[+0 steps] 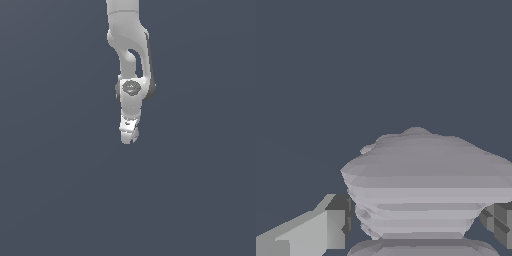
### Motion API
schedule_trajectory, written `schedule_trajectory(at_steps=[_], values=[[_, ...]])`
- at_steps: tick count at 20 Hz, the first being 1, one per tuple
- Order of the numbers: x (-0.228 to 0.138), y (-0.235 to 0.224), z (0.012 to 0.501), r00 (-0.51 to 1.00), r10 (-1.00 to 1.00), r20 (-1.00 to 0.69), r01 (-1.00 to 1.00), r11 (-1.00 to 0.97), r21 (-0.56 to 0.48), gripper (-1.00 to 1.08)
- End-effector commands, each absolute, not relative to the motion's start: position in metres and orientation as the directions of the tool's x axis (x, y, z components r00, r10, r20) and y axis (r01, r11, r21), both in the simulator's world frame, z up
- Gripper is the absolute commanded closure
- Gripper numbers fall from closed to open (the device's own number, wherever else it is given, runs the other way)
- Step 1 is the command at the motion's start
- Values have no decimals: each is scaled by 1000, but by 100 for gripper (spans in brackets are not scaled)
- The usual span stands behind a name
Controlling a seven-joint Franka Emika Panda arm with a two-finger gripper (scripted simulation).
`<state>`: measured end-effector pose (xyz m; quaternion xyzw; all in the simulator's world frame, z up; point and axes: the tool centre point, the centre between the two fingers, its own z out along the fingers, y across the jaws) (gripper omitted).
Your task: Pick up the object and move it to a goal position.
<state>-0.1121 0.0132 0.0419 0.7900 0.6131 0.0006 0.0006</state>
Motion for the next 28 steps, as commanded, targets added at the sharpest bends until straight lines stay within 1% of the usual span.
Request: schedule_trajectory(at_steps=[1,8,14,19,28], values=[[-113,13,41,248,969,0,969,-248,0,108],[-110,13,42,248,969,0,969,-248,2,108],[-95,9,47,248,969,0,969,-248,2,108],[-71,3,54,248,969,1,969,-248,1,108],[-16,-10,70,249,969,1,969,-249,0,108]])
